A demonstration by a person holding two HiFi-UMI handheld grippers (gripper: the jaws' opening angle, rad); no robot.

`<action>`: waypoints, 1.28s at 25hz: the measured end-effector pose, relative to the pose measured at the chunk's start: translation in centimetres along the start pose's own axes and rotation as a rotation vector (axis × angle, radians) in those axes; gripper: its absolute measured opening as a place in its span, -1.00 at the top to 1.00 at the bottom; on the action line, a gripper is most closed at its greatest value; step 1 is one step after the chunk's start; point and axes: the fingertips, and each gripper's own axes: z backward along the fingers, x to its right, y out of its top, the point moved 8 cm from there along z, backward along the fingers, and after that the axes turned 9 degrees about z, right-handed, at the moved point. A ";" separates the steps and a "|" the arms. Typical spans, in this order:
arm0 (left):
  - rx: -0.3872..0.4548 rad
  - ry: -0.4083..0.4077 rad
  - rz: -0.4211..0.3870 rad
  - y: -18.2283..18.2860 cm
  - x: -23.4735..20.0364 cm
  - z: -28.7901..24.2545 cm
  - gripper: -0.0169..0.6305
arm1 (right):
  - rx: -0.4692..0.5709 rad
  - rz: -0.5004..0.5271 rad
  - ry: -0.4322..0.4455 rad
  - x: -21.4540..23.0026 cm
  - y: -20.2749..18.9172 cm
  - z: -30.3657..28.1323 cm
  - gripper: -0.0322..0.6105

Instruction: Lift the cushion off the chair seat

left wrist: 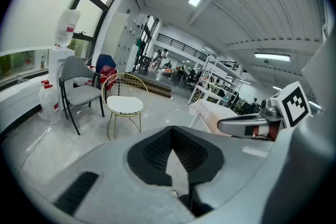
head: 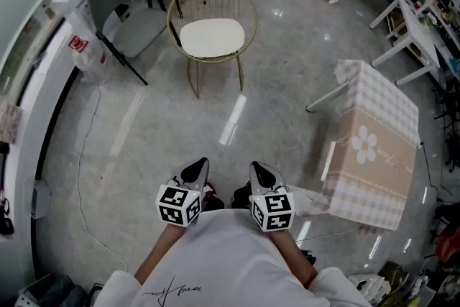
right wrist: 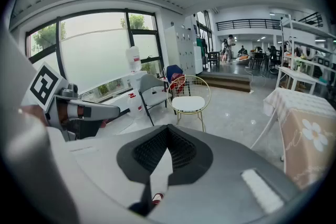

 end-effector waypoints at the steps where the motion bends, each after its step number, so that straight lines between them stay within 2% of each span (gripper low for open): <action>1: 0.005 -0.004 -0.003 0.1 -0.4 0.3 0.96 | 0.005 0.004 -0.002 -0.5 0.1 -0.3 0.90; 8: 0.027 -0.029 0.004 -0.4 -2.4 2.1 0.96 | 0.024 0.031 -0.008 -3.3 0.2 -1.2 0.90; 14: 0.039 -0.034 0.024 0.1 -2.6 1.8 0.96 | 0.077 0.008 0.016 -2.9 1.7 -1.8 0.89; 19: 0.052 -0.008 0.032 1.2 -3.6 0.1 0.96 | 0.067 0.025 0.052 -2.0 2.9 -4.7 0.89; 24: 0.046 0.028 0.037 3.8 -5.6 -2.3 0.96 | 0.068 0.029 0.097 -0.1 5.3 -8.3 0.89; 32: 0.045 0.031 0.045 9.2 -5.7 -8.4 0.96 | 0.041 0.006 0.139 5.4 8.3 -13.1 0.89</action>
